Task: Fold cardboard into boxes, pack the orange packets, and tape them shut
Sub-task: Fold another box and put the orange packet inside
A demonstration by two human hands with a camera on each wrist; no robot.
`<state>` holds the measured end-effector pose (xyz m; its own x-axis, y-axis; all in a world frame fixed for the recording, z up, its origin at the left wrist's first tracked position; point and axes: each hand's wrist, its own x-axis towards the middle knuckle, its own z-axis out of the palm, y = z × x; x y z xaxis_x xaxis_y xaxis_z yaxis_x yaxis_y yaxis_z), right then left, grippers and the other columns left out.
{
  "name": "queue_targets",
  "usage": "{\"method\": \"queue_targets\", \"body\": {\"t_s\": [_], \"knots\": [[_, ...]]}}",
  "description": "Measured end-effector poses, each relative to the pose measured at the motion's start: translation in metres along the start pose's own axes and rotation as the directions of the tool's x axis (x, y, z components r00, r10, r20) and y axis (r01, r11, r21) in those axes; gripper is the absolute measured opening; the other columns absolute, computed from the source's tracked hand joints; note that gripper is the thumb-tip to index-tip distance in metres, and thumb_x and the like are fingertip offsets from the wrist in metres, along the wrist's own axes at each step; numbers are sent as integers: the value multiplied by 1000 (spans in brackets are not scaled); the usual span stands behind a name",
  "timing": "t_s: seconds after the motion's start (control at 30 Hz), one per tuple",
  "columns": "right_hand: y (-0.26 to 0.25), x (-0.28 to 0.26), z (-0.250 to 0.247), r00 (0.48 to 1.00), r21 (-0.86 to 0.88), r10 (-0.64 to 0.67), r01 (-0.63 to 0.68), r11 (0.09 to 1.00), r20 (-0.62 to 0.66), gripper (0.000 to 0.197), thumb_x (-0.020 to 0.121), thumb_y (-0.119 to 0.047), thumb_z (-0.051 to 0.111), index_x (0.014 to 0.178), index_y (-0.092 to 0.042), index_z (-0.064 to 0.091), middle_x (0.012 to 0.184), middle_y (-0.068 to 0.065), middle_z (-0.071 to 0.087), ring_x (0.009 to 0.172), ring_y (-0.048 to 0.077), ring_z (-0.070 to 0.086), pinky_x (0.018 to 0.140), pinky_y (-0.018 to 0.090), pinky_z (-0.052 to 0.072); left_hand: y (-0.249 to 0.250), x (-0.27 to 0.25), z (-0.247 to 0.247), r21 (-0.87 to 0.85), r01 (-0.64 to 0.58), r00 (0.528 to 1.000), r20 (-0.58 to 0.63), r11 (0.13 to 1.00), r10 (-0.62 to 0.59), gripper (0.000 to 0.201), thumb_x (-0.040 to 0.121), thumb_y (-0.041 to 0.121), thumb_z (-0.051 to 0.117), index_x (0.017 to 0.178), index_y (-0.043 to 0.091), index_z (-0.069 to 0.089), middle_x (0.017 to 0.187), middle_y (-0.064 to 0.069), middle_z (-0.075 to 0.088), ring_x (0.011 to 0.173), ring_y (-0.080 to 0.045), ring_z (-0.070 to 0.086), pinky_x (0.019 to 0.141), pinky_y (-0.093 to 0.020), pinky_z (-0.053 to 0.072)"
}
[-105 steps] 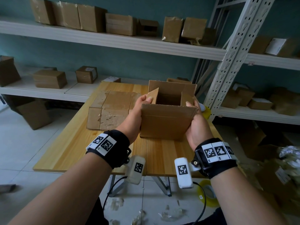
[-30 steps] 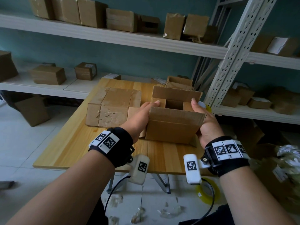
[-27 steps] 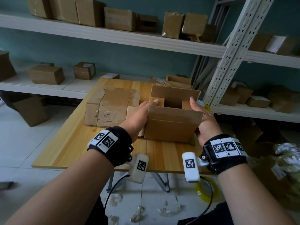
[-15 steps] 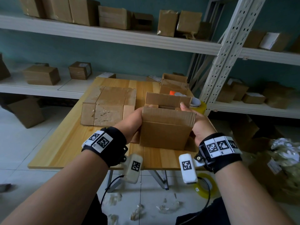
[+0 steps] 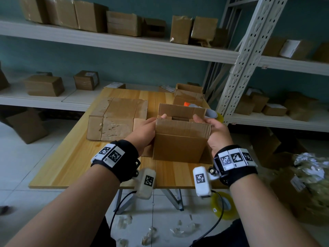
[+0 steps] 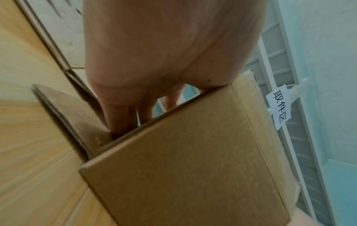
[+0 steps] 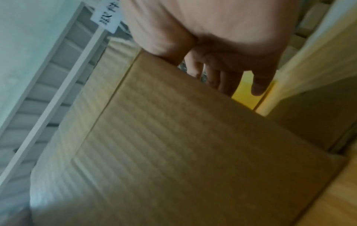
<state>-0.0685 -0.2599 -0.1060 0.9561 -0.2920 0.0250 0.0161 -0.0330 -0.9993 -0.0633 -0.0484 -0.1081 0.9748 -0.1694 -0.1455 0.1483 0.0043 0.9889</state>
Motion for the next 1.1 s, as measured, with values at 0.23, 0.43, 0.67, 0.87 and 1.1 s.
{"method": "queue_targets", "body": {"t_s": [0.23, 0.43, 0.67, 0.87, 1.1], "knots": [[7, 9, 0, 984, -12, -164, 163, 987, -71, 26, 95, -24, 78, 117, -12, 73, 105, 5, 80, 100, 22, 77, 83, 35, 64, 2, -4, 3, -84, -112, 988, -112, 990, 102, 44, 100, 39, 70, 139, 21, 58, 122, -1, 70, 106, -19, 72, 84, -33, 61], [7, 10, 3, 975, -23, -194, 193, 981, -105, 27, 92, -20, 80, 118, -18, 73, 113, -1, 77, 104, 14, 74, 89, 34, 62, 2, -2, 0, -207, -201, 978, -92, 957, 186, 35, 97, 20, 75, 131, 23, 68, 108, 2, 80, 88, -14, 79, 66, -28, 62], [10, 9, 3, 970, 9, -219, 221, 975, -105, 18, 88, -18, 83, 106, -19, 79, 100, -3, 78, 98, 16, 75, 79, 33, 63, 3, 0, 0, -204, -208, 976, -105, 957, 190, 24, 96, 19, 74, 119, 18, 72, 91, 6, 80, 73, -7, 75, 59, -23, 58], [5, 4, 4, 983, -29, -156, 154, 988, -93, 20, 97, -30, 71, 101, -11, 78, 94, -9, 76, 93, 1, 69, 63, 19, 59, 1, 0, -1, -130, -204, 977, -93, 970, 193, 37, 93, 52, 67, 104, 18, 74, 85, 4, 74, 71, -7, 69, 63, -23, 57], [0, 2, 4, 997, -47, -67, 65, 997, -44, 38, 96, -56, 63, 87, -20, 71, 88, -4, 76, 94, 16, 70, 80, 33, 52, 0, 3, -3, -63, -172, 980, -107, 983, 165, 37, 99, 51, 66, 100, 15, 73, 82, 4, 69, 75, -11, 65, 64, -23, 57]]}}
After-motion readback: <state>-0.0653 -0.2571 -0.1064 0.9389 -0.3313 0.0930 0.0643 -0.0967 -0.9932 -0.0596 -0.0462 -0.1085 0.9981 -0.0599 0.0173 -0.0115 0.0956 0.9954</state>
